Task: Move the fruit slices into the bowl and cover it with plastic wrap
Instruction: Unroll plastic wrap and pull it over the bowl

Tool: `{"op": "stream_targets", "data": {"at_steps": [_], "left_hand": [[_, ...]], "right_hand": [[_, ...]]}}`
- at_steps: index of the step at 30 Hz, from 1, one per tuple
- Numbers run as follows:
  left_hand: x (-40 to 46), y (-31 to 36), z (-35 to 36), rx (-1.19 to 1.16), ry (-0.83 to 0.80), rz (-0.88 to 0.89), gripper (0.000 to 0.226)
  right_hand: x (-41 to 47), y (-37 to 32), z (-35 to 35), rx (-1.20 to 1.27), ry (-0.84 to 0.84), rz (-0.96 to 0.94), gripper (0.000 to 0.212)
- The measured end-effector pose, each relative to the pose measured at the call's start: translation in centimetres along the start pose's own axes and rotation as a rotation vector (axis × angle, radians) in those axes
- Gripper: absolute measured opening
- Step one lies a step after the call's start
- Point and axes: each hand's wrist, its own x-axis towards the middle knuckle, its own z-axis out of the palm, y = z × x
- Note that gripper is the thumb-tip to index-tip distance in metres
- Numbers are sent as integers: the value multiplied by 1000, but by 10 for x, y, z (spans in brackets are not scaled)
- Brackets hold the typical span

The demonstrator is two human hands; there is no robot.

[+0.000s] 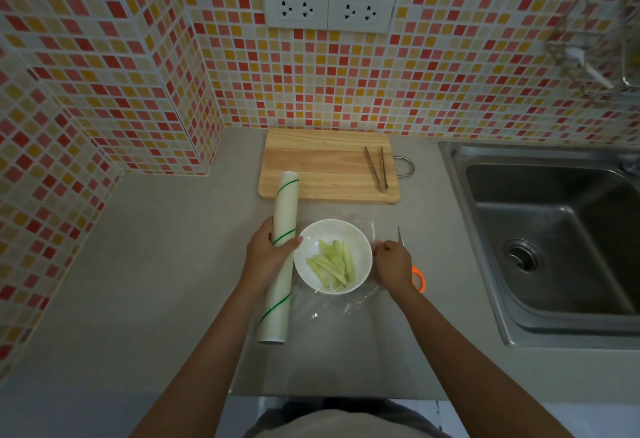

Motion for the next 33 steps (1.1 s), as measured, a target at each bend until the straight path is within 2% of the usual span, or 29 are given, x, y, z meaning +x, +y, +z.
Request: {"op": "stream_targets", "data": {"at_steps": [3, 5, 6, 8, 9, 10, 11, 13, 15, 17, 23, 30, 33], "left_hand": [[-1, 3, 1, -13, 17, 4, 34], [-1, 4, 2, -16, 22, 7, 34], [-1, 4, 2, -15, 24, 8, 34], [-1, 5, 3, -10, 28, 9, 35], [-1, 5, 3, -9, 31, 9, 36], [-1, 4, 3, -9, 35, 9, 36], [-1, 4, 3, -6, 40, 10, 36], [-1, 4, 4, 5, 38, 15, 35], [-1, 3, 5, 17, 29, 27, 34], [-1, 2, 6, 28, 26, 38, 32], [1, 0, 8, 30, 22, 35, 27], [3, 0, 8, 38, 26, 54, 26], [4, 0, 9, 29, 24, 50, 27]], "right_hand": [[5, -2, -4, 208, -92, 204, 36], [3, -6, -8, 369, -63, 336, 44], [2, -7, -11, 358, -7, 345, 44], [-3, -6, -13, 172, 190, 234, 37], [-7, -7, -15, 122, 311, 117, 32], [-12, -11, -16, 144, 394, -41, 28], [-17, -16, -16, 197, 401, -197, 25], [-22, -24, -7, 336, 234, -356, 24], [-25, -25, 4, 506, -2, -262, 27], [-25, -22, 14, 678, -117, -127, 29], [-19, -21, 23, 850, -98, -9, 21], [-18, -14, 25, 816, -138, 12, 28], [-19, -14, 27, 803, -97, 30, 29]]}}
